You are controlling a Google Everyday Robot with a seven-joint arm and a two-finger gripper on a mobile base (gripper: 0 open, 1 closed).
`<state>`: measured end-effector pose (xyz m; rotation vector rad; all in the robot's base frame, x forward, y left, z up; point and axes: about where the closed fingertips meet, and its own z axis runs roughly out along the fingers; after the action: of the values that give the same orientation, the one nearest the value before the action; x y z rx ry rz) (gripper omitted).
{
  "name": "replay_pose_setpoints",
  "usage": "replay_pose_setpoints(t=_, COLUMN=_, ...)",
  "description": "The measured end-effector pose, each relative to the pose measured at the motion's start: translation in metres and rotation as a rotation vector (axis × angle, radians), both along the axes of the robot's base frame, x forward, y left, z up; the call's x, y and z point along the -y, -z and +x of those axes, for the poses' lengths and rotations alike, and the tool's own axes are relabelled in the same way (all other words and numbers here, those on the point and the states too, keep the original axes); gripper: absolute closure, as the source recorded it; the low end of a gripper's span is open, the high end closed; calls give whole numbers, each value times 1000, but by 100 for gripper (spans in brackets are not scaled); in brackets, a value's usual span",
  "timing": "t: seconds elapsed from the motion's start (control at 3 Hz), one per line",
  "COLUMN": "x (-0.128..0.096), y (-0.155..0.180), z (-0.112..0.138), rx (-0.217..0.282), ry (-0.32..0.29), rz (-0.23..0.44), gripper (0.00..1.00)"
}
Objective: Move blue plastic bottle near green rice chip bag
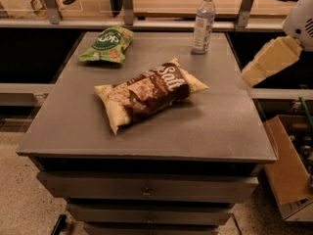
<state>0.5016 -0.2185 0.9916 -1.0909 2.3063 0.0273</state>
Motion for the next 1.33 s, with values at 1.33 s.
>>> replay_pose_setpoints(t=1.33, x=23, y=-15, z=62, rx=95, ry=90, rz=95, gripper=0)
